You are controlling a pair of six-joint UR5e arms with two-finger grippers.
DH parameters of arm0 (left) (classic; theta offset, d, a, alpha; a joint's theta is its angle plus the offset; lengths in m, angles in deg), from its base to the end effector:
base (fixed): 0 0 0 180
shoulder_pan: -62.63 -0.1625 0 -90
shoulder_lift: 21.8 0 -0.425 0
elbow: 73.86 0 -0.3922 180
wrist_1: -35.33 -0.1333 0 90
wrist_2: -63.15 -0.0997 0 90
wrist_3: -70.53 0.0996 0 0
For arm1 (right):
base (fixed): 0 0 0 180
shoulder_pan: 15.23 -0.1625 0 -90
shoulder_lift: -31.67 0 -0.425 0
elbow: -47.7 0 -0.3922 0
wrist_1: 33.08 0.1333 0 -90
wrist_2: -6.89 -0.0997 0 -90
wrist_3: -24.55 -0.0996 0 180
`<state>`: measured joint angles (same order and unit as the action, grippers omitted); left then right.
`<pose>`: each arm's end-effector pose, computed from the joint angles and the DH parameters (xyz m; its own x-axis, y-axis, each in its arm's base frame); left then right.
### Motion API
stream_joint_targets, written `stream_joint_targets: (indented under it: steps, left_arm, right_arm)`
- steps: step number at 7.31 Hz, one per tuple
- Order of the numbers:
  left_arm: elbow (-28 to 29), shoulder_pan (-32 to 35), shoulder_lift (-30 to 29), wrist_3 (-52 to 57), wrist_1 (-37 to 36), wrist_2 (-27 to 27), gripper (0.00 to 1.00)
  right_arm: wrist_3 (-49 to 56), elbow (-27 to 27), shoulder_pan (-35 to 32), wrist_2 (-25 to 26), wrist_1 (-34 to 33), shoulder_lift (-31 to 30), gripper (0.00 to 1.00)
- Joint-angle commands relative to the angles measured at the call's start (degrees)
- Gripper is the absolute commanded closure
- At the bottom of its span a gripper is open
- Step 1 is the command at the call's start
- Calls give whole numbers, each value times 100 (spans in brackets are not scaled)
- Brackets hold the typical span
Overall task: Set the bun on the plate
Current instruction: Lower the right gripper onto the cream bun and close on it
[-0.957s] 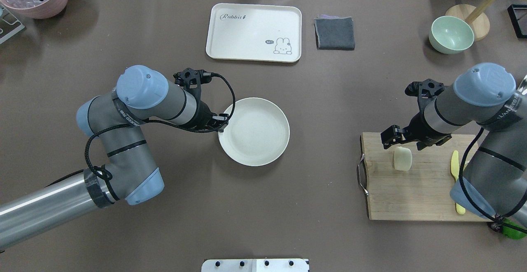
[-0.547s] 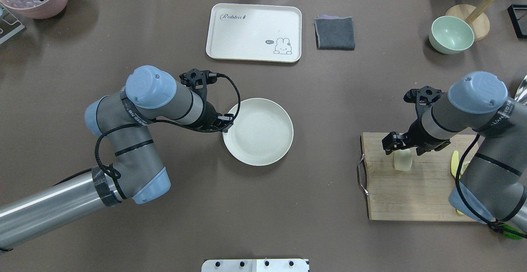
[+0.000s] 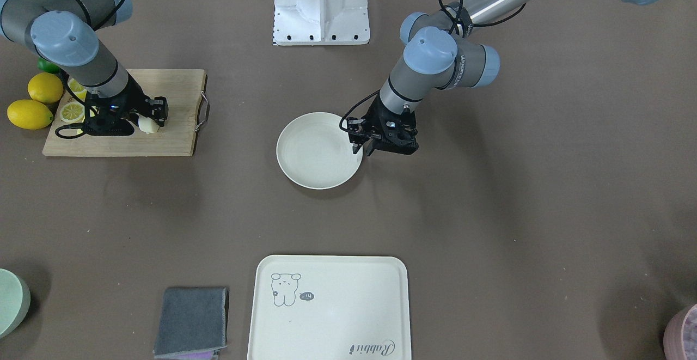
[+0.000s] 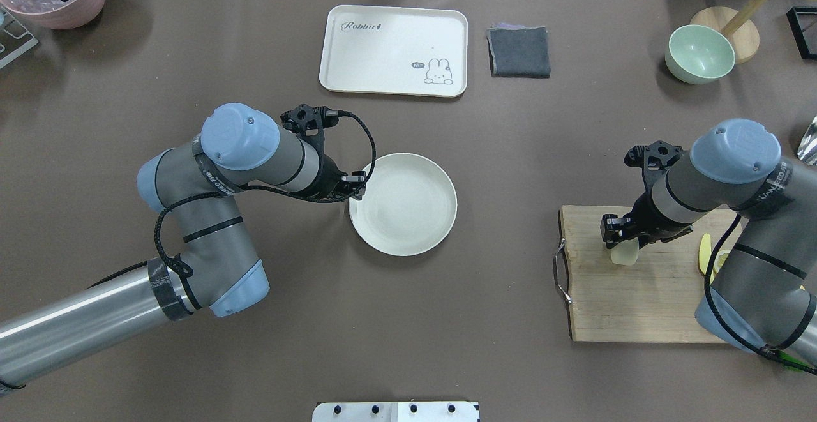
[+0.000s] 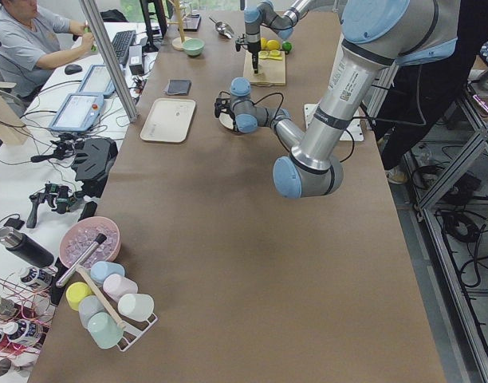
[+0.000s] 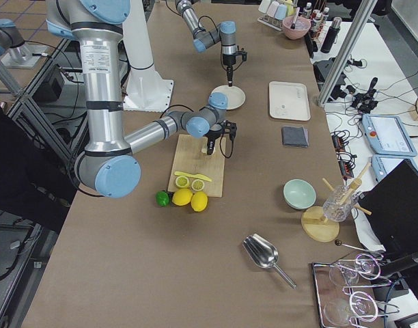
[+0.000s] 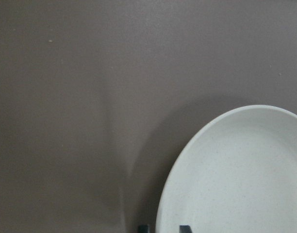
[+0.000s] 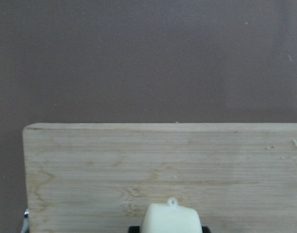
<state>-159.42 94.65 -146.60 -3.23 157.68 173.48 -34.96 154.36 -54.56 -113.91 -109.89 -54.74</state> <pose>0.5494 -0.4600 0.2675 0.4391 0.0347 -0.8978 0.1173 0.9885 0.0956 -0.3539 -0.3963 0.4674 0.7217 0.0279 0.6917 0.0465 0.9950 -0.0886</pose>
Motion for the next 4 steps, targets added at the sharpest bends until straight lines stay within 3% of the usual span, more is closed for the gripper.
stream_joint_targets:
  steps: [1, 3, 4]
  left_arm:
    - [-31, -39, -10, -94, -9, -126, 4]
    - [-84, 14, -1, -94, -9, -126, 4]
    - [-267, 197, 69, -94, -9, -109, 4]
  right_arm:
    - [1, 21, 22, -40, 0, -8, 64]
    - [18, 56, -13, -76, -18, 106, 63]
    - [88, -22, -161, -58, -79, 472, 63]
